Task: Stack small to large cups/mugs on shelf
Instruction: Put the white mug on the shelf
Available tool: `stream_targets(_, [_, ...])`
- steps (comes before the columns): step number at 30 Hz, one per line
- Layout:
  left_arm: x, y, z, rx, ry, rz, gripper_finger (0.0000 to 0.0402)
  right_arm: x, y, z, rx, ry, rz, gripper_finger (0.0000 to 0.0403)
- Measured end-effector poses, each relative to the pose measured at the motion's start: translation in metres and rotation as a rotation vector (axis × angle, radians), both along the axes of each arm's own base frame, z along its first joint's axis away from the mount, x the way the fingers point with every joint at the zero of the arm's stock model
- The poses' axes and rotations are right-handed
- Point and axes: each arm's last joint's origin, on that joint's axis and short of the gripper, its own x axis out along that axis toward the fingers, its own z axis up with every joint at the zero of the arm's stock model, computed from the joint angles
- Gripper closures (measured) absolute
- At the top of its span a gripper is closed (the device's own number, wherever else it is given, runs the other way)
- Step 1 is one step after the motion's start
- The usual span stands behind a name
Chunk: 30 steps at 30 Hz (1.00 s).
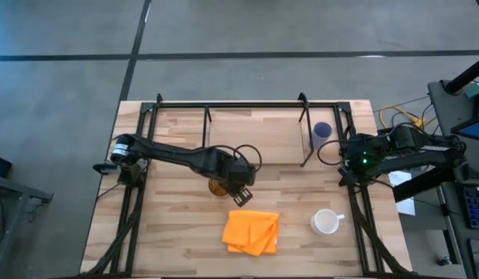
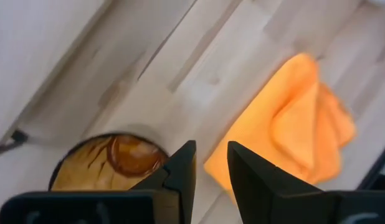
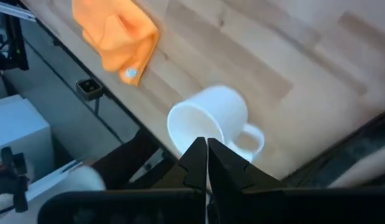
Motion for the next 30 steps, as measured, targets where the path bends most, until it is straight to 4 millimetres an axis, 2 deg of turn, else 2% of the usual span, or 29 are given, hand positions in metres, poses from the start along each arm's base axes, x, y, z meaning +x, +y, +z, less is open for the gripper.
stream_targets(7, [0.004,0.001,0.03,0.069,-0.117,-0.021,0.0324,-0.01,0.004,-0.005,0.103,0.187,-0.022,0.0394])
stream_targets(12, [0.005,0.002,0.035,0.127,-0.145,-0.044,0.0324,0.003,0.008,-0.004,0.098,0.141,0.023,0.0394])
stream_targets(18, [0.006,0.005,0.036,0.212,-0.145,-0.111,0.0324,0.048,0.016,0.009,-0.028,-0.244,0.158,0.0394])
stream_targets(23, [0.006,0.011,0.037,0.262,-0.142,-0.129,0.0324,0.086,0.033,0.036,-0.086,-0.714,0.283,0.0394])
stream_targets(26, [0.006,0.016,0.04,0.275,-0.146,-0.138,0.0324,0.099,0.044,0.052,-0.142,-0.97,0.342,0.0394])
stream_targets(30, [0.004,0.023,0.043,0.291,-0.15,-0.15,0.0324,0.105,0.047,0.059,-0.284,-1.089,0.294,0.0394])
